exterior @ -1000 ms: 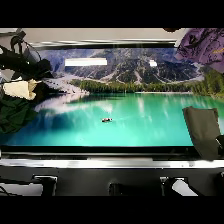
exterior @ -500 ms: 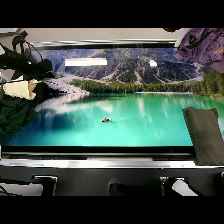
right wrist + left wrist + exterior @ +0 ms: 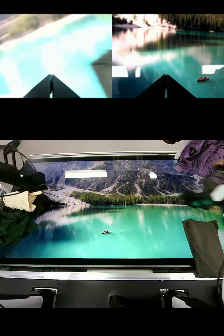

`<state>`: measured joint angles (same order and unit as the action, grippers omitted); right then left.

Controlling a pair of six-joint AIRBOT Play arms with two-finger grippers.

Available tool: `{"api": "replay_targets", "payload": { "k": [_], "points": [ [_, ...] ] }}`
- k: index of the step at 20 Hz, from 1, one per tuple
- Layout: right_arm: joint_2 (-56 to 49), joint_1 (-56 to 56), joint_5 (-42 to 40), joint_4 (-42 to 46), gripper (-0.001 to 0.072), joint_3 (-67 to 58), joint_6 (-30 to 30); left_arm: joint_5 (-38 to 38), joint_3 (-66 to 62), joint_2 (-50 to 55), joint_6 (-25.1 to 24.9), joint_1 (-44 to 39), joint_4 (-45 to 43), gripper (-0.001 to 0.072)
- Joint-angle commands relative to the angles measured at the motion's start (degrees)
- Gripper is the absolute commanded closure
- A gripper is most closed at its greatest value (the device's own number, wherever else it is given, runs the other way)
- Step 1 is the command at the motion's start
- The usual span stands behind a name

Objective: Fold the clothes and pants, and hang the long-sleeved shirts on hangers.

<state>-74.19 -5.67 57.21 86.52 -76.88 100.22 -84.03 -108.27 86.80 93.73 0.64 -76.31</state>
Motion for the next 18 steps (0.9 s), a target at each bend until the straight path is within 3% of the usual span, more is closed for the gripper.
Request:
{"api": "replay_targets", "payload": {
  "k": [1, 4, 18],
  "points": [
    [-1.8, 17.6, 0.3, 1.0, 0.0682, -0.7, -1.4, 7.2, 12.0, -7.6, -4.4, 0.1, -2.1, 0.0693],
    [-3.3, 25.8, 0.6, 1.2, 0.0681, -0.7, 0.6, 13.6, 22.8, -14.5, -4.4, 0.3, -2.2, 0.0692],
    [-3.1, 28.1, -1.7, 1.2, 0.0681, -0.7, 0.7, 11.1, 23.7, -15.4, -4.4, 0.3, -2.4, 0.069]
  ]
}}
